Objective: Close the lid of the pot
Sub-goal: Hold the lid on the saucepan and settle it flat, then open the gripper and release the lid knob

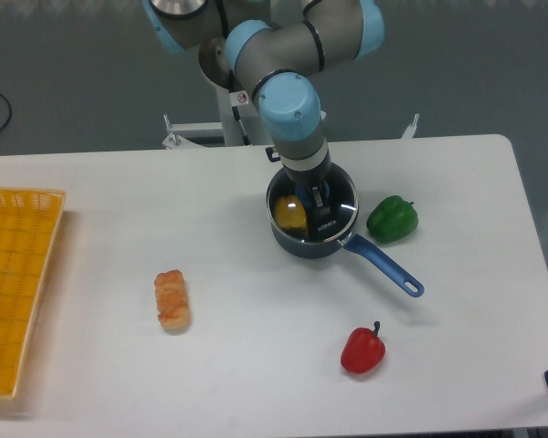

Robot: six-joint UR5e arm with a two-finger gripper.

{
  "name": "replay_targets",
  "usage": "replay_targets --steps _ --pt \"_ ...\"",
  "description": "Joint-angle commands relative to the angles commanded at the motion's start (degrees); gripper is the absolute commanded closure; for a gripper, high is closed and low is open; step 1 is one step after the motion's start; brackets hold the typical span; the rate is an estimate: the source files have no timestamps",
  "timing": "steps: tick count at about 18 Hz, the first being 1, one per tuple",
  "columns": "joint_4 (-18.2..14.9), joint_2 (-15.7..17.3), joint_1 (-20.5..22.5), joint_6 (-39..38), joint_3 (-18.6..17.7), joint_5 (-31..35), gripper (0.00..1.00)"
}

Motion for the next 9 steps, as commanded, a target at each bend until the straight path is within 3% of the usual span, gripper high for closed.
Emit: replay_targets --steps 8,9 --pt "0.00 -0.09 -0.09 0.09 -0.09 0.00 0.27" --pt "-0.09 -0.09 -0.09 0.00 0.09 -0.09 0.18"
